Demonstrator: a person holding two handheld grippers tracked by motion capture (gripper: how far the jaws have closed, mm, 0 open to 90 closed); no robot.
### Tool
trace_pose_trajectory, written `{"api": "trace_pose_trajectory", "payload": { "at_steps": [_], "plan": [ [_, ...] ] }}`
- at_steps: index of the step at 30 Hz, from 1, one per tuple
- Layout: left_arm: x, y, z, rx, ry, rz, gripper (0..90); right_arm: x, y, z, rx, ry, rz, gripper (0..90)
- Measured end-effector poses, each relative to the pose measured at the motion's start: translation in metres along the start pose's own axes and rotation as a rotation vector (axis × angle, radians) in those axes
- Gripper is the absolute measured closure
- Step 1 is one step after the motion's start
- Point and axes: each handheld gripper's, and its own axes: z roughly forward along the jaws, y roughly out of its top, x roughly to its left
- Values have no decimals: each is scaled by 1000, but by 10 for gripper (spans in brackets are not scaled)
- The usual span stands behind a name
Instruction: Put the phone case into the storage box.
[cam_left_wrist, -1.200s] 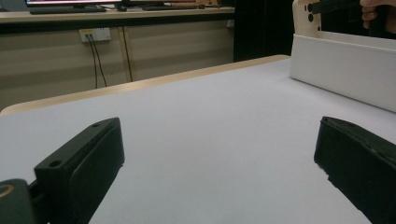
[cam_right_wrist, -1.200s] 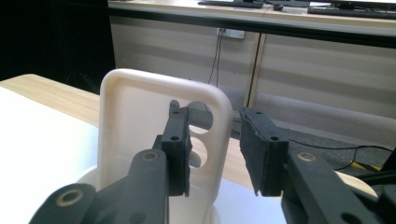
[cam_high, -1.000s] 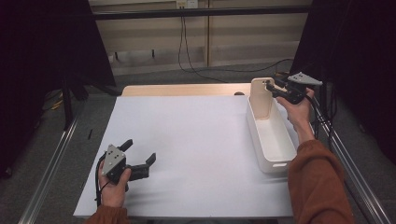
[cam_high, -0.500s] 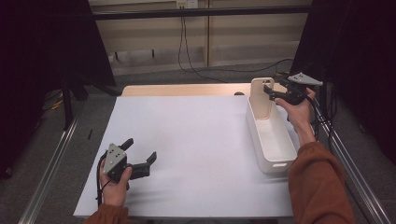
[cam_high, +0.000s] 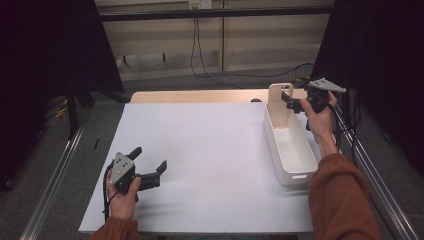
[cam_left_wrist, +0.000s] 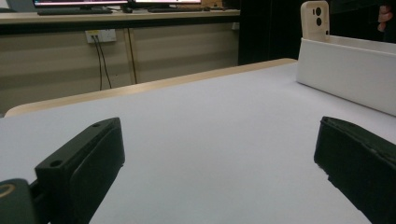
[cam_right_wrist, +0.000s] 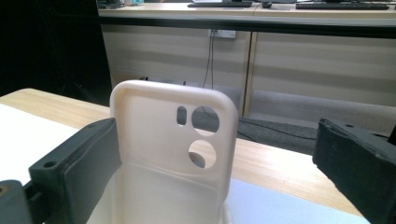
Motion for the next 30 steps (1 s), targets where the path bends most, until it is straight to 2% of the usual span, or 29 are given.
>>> {"api": "trace_pose_trajectory", "payload": {
  "at_steps": [5,18,24,30],
  "plan": [
    [1,0,3,2,-1,-10,19,-1,0,-3,10,4,-2,3],
    [0,0,1,5,3,-7,18,4,4,-20,-13,13,-2,4],
    [1,0,-2,7,2,0,18,7,1,-27,-18,14,-6,4],
    [1,-1,-4,0,10,-14,18,10,-2,-32,-18,22,-6,4]
  ]
}}
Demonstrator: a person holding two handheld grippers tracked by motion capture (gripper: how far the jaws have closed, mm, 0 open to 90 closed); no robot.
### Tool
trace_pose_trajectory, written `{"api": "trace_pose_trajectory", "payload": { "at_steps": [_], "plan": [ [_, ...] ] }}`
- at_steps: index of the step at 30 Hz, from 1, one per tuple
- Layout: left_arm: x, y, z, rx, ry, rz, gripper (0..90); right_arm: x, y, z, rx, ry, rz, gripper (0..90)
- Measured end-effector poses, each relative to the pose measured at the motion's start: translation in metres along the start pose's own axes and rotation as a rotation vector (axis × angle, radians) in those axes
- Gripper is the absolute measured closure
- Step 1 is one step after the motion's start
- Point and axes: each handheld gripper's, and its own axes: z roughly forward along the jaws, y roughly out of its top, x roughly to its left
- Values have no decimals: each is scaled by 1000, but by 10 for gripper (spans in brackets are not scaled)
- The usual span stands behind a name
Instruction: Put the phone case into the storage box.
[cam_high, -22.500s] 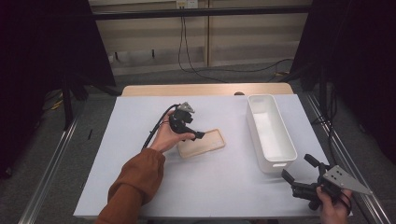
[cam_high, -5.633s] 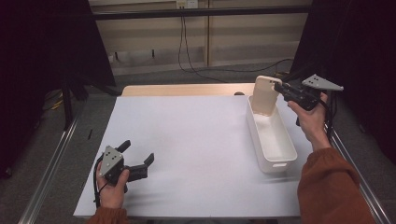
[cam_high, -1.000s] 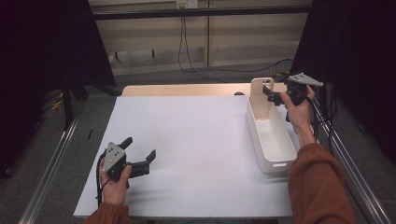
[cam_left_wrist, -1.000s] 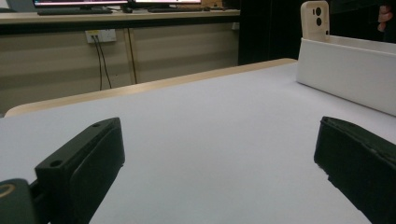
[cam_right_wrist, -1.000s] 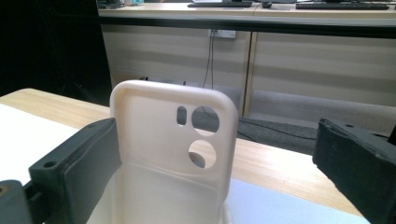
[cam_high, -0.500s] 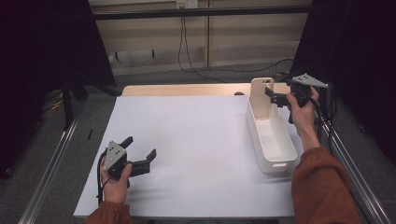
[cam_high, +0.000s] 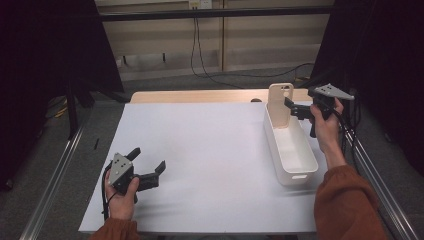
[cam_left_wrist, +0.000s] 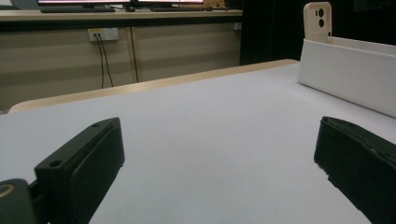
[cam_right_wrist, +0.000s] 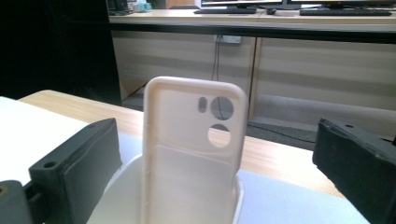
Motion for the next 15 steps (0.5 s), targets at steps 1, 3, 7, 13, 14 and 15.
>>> {"api": "trace_pose_trajectory", "payload": {
  "at_steps": [1,3,7,13,14,15],
  "plan": [
    [0,0,0,1,0,0,18,1,0,-1,-3,-1,0,4],
    [0,0,0,2,-1,0,18,2,1,-4,-8,3,-3,4],
    [0,0,-1,-3,-2,-3,19,6,2,-10,-15,5,-15,2],
    [0,0,-2,-10,-4,-6,19,10,3,-21,-19,9,-16,1],
    [0,0,-3,-10,-4,-6,19,11,3,-23,-26,8,-16,0],
    [0,0,-3,-11,-1,-9,19,12,3,-25,-28,16,-14,1]
  ]
}}
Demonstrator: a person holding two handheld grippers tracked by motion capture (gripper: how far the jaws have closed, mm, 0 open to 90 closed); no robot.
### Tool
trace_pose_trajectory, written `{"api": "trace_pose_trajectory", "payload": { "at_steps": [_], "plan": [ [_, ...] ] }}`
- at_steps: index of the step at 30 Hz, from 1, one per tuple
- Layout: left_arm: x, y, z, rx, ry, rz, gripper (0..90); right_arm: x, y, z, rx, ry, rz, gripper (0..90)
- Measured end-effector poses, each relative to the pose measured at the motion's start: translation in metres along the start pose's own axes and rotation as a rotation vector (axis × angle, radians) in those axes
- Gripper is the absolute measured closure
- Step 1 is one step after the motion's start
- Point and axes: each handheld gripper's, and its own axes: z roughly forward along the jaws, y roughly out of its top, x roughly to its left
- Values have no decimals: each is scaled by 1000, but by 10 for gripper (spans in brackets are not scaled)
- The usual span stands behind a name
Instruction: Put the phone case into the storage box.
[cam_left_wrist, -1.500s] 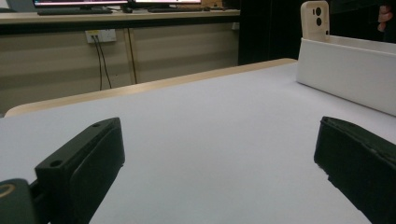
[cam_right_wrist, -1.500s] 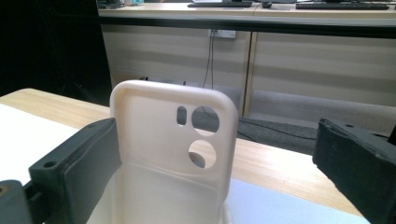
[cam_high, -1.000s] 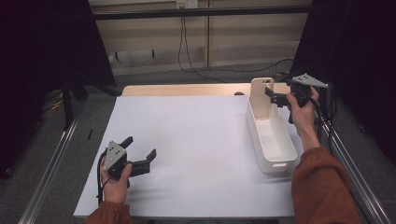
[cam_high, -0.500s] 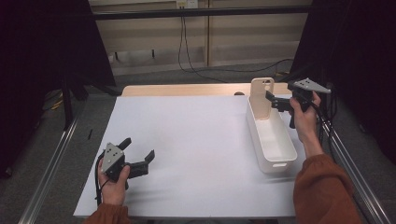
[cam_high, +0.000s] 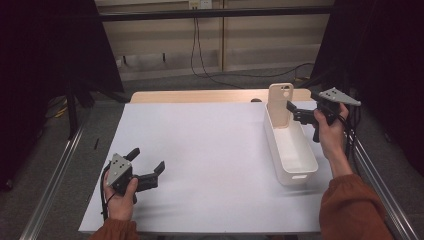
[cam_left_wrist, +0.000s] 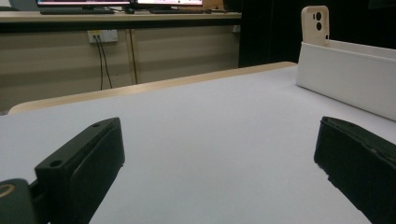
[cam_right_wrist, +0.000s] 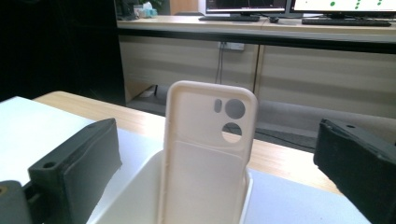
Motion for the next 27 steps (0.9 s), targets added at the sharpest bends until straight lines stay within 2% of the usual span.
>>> {"api": "trace_pose_trajectory", "payload": {
  "at_steps": [4,9,10,11,12,15,27],
  "plan": [
    [0,0,0,-1,-1,0,18,3,2,-11,-27,16,1,0],
    [0,-1,-4,4,8,10,18,6,3,-24,-26,14,2,0],
    [-1,-1,-4,0,7,1,18,7,1,-26,-26,18,8,0],
    [0,-1,-6,5,6,14,18,8,1,-29,-23,20,9,0],
    [0,-1,-6,-2,10,1,18,10,-1,-32,-21,20,-3,0],
    [0,-2,-6,3,9,-3,18,13,-5,-39,-16,26,0,0],
    [-1,-2,-8,4,7,4,17,24,-9,-65,-40,26,-5,0]
  ]
}}
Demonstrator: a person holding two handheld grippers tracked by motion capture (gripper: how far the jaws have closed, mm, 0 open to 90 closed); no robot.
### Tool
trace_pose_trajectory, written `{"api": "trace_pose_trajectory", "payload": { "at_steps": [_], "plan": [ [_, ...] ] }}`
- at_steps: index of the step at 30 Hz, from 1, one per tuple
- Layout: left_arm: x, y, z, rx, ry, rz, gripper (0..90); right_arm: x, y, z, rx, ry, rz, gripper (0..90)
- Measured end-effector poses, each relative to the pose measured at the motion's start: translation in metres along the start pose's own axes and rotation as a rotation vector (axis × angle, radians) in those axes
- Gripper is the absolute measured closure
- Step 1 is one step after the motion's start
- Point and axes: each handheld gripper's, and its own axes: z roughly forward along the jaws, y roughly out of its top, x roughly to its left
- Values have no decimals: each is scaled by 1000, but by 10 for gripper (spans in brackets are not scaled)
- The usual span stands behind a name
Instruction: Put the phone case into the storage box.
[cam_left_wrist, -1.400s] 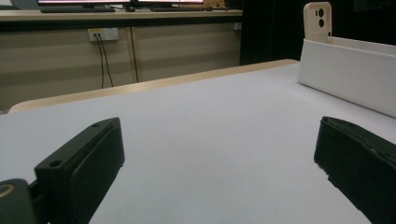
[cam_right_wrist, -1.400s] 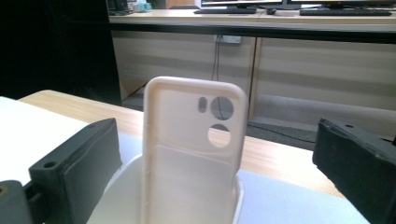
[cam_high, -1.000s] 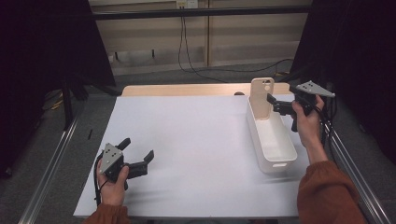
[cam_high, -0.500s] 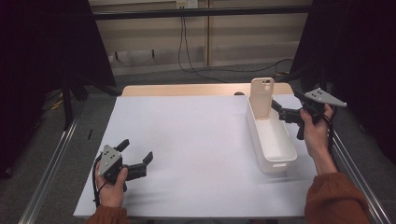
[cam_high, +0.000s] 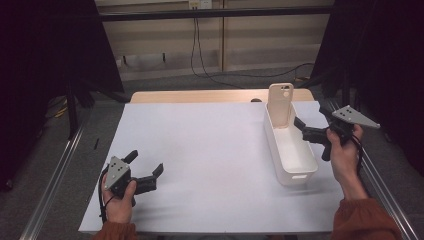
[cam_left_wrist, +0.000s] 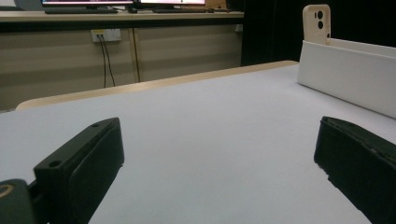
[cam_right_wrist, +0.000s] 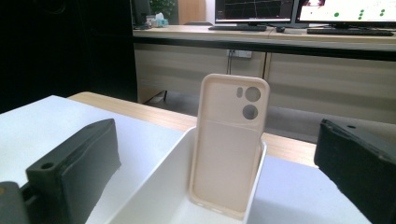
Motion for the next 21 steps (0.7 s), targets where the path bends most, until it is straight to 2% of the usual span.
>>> {"api": "trace_pose_trajectory", "payload": {
  "at_steps": [5,21],
  "plan": [
    [0,0,-2,1,7,0,15,6,-5,-8,2,10,3,0],
    [-2,0,-5,-6,3,3,16,15,-30,-42,0,-7,2,0]
  ]
}}
